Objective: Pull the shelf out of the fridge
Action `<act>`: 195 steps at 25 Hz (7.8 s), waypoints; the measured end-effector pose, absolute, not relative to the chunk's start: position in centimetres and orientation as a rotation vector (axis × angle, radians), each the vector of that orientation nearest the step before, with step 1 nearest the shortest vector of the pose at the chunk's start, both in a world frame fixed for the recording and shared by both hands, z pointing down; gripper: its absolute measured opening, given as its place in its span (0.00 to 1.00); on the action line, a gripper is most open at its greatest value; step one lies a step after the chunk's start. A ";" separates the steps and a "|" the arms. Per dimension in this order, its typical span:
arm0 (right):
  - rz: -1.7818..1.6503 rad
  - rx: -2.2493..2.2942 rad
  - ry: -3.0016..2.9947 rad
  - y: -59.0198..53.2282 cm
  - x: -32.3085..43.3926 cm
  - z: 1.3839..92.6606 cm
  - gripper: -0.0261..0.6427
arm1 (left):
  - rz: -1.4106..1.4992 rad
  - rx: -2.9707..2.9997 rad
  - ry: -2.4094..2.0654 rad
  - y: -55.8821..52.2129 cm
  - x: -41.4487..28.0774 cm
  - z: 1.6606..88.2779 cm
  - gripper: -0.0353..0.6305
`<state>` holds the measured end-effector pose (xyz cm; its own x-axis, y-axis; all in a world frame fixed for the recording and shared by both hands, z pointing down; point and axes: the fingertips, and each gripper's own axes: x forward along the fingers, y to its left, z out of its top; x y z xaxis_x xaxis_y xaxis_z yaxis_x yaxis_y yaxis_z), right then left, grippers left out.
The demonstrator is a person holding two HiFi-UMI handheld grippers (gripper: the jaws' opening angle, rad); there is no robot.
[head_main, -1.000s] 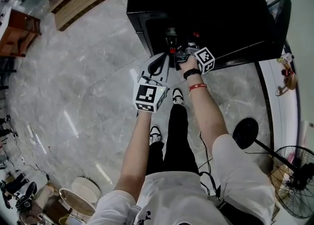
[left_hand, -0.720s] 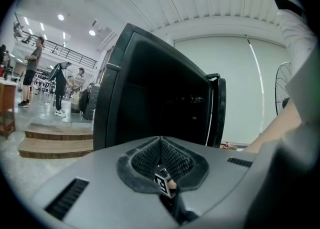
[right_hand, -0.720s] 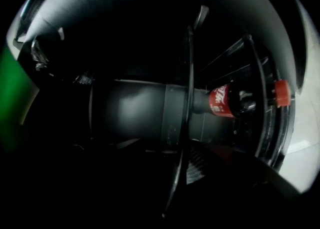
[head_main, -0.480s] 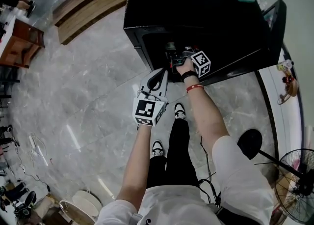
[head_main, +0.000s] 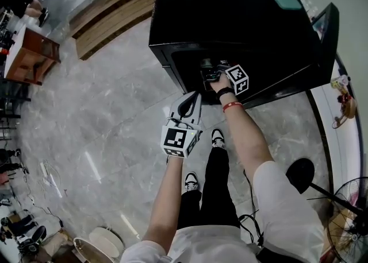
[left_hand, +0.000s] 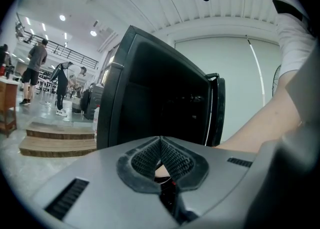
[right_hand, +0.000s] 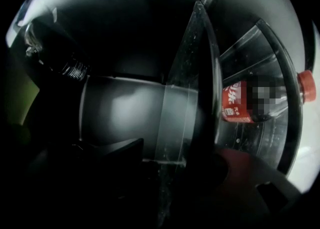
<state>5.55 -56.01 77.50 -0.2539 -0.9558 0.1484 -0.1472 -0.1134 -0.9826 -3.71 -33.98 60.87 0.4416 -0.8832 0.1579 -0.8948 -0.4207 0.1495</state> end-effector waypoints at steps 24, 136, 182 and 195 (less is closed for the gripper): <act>-1.489 -1.235 1.393 -55.4 5.3 78.3 0.09 | 0.063 2.458 -1.544 -33.6 -3.9 61.6 0.08; -1.563 -1.130 1.339 -33.7 7.8 76.1 0.08 | 0.079 2.484 -1.462 -25.9 -5.4 52.6 0.08; -1.152 -1.643 2.151 -14.8 13.1 53.7 0.08 | 0.123 2.465 -1.479 -14.8 -5.7 44.4 0.08; -0.775 -1.689 2.307 -13.0 12.7 44.1 0.08 | 0.150 2.564 -1.604 -12.6 -5.9 39.0 0.08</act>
